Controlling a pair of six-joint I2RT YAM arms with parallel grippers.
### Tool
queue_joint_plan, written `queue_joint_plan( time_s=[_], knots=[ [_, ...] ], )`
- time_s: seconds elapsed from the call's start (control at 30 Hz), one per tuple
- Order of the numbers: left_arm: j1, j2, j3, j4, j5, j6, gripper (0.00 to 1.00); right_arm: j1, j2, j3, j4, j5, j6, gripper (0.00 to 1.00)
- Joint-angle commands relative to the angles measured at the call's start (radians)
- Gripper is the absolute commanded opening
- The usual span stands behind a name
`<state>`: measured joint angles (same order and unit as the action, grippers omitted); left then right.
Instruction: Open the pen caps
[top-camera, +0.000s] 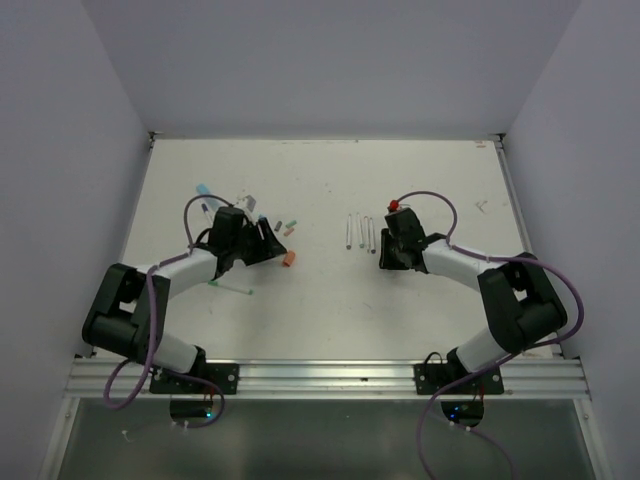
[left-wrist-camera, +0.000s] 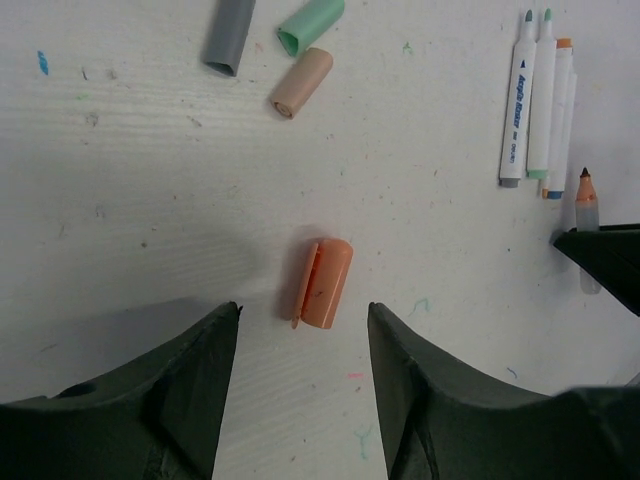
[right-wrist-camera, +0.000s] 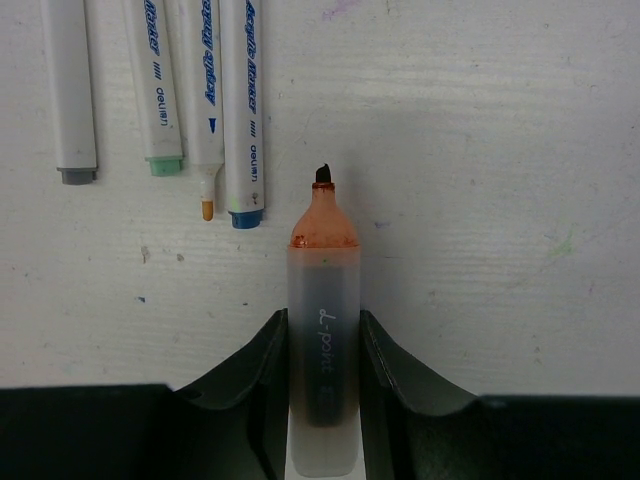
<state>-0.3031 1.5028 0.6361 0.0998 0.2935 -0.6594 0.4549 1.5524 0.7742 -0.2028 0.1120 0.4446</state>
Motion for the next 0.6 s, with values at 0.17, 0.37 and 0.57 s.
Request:
queue_joint_plan(
  time_s=[0.17, 0.37, 0.57],
  knots=[
    [0.016, -0.118, 0.131, -0.187, -0.148, 0.04, 0.64, 0.001, -0.015, -0.004, -0.015, -0.032, -0.02, 0.35],
    [0.05, -0.069, 0.279, -0.27, -0.162, 0.066, 0.68, 0.002, -0.04, 0.011, -0.032, -0.028, -0.035, 0.52],
    [0.102, -0.012, 0.401, -0.316, -0.198, 0.092, 0.73, 0.007, -0.196, -0.03, -0.058, -0.006, -0.029, 0.61]
  ],
)
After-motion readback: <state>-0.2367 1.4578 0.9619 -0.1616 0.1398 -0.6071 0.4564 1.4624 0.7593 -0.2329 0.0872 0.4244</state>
